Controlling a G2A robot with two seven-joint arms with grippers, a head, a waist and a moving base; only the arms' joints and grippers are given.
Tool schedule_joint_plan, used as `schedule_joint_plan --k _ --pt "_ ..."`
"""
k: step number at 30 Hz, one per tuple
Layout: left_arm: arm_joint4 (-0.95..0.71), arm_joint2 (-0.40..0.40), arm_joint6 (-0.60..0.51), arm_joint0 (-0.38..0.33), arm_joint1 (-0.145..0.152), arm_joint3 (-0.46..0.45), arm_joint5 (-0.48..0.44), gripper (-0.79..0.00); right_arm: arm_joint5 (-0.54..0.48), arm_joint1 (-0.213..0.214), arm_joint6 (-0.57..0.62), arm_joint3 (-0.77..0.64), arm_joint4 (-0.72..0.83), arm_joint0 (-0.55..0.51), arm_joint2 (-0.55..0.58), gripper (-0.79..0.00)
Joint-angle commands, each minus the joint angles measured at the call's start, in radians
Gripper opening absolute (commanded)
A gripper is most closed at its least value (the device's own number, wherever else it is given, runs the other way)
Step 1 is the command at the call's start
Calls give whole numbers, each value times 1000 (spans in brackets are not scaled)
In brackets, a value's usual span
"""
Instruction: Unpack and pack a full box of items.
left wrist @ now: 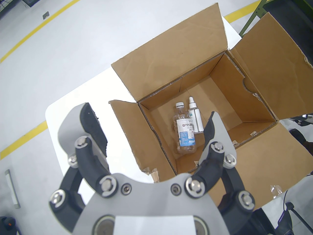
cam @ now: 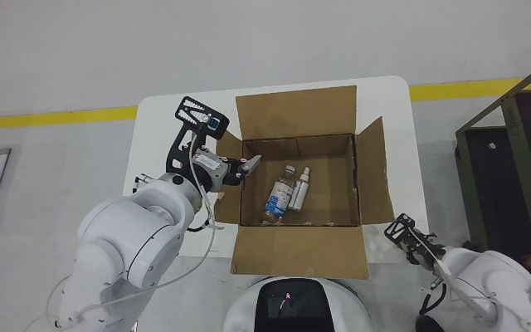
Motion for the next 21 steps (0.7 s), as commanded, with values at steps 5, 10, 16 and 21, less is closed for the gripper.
schedule_joint_plan --k 5,10,16,21 --pt "0 0 0 0 0 0 0 0 14 3 3 -32 29 0 25 -785" --pt "0 0 0 0 0 0 0 0 32 7 -2 -101 111 -19 120 -785" --pt "0 0 0 0 0 0 0 0 15 13 -27 -191 328 -28 302 -785" --pt "0 0 0 0 0 0 0 0 -33 22 -46 -250 488 -7 409 -785"
